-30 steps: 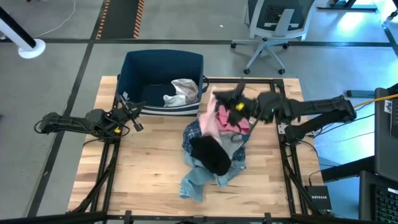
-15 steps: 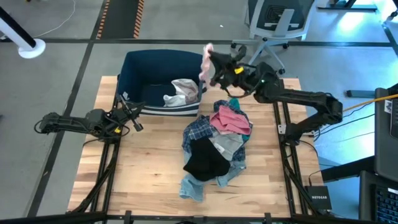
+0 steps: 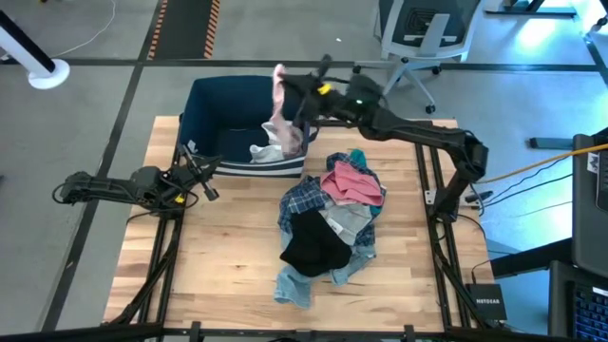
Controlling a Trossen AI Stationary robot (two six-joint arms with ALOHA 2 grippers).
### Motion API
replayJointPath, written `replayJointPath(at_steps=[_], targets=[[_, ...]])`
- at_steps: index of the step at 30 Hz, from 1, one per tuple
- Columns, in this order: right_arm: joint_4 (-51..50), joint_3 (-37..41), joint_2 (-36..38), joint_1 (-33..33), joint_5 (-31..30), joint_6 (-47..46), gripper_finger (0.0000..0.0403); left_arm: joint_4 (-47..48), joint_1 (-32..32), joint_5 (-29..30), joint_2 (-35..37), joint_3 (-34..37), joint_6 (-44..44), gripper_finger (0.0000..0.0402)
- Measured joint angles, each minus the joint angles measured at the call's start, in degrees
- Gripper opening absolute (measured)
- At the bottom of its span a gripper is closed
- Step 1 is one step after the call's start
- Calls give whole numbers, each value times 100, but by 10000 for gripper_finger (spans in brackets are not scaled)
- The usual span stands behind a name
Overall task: Sort clothes
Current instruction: Put the pink sock into the blue laundry bin
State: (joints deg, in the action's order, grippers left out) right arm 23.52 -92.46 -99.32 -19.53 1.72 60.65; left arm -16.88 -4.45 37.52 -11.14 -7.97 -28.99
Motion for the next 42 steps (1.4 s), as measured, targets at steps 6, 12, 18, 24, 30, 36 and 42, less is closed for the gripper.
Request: replayJointPath(at_steps=[6,12,18,24,30,36,42], targets=[[-1278,-230,-115,0,-622,6,28,-1,-2,-2,0,0,0,1],[-2815,-259,-11,-6,-984,-355,72,-2,0,0,0,0,0,1],[-4763,-807,8,-25,-970,-381,168,0,0,-2,0,2,0,1],[-6645,-1831,17,116,-968,-372,222,0,-1,-2,0,1,0,1],[-7805,-2512,131,569,-1008,-404,226,0,-2,-2,0,2,0,1],[-8513,-2379,517,1264,-1571,-542,227,0,0,-2,0,1,0,1],[-8744,-1576,1134,1866,-1874,-979,227,0,0,-2,0,0,0,1]])
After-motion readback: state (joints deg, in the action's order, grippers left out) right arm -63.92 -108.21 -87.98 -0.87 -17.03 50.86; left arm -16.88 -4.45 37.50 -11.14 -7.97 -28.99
